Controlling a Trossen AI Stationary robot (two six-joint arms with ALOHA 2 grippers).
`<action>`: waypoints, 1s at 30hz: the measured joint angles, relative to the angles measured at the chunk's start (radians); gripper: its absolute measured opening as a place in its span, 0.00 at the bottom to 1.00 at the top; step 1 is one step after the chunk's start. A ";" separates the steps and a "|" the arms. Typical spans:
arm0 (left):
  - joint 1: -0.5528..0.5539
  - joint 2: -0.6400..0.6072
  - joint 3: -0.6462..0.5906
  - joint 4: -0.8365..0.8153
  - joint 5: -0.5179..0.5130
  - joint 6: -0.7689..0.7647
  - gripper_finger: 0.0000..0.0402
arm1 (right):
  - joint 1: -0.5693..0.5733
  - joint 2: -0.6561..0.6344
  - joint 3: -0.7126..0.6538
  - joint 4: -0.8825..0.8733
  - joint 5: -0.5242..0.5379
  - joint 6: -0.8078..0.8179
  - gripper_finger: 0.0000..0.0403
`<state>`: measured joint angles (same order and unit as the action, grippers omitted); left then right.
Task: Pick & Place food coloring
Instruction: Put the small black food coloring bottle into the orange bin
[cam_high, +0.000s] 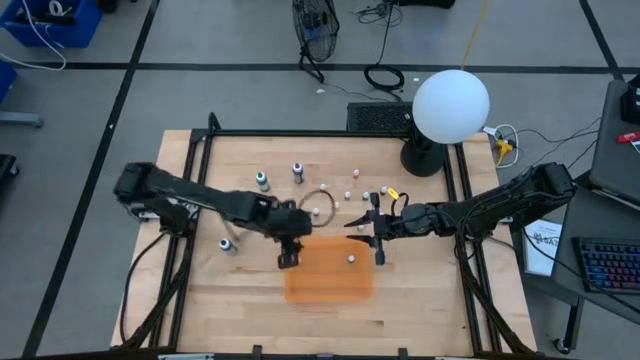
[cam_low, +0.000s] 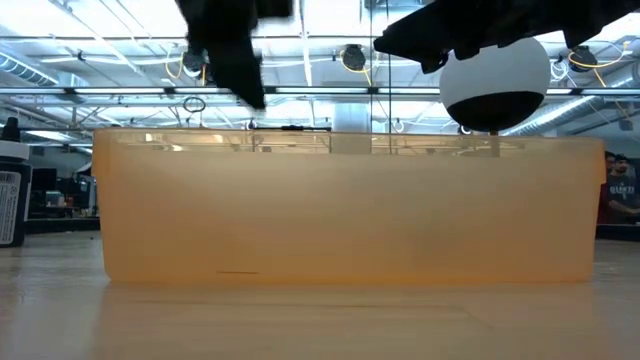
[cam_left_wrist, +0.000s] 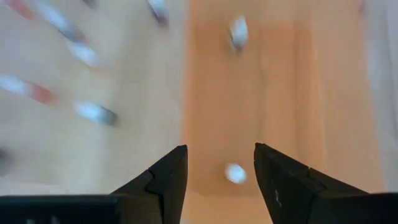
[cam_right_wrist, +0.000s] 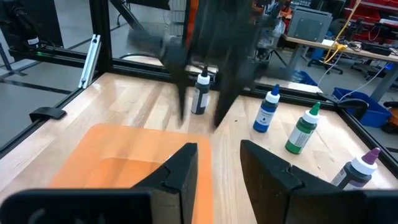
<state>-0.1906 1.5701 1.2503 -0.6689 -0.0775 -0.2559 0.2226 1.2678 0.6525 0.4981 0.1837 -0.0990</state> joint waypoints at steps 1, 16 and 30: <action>-0.014 -0.042 0.000 0.001 -0.060 0.018 0.47 | 0.000 0.000 0.000 -0.003 0.000 0.000 0.27; -0.063 -0.832 -0.648 0.459 -0.348 0.076 0.45 | 0.001 -0.188 0.001 -0.211 -0.001 -0.001 0.27; 0.011 -1.364 -1.024 0.575 -0.369 0.098 0.46 | 0.000 -0.200 0.001 -0.232 0.000 -0.019 0.27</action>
<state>-0.1796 0.2061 0.2259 -0.0939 -0.4465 -0.1577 0.2226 1.0679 0.6533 0.2664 0.1837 -0.1184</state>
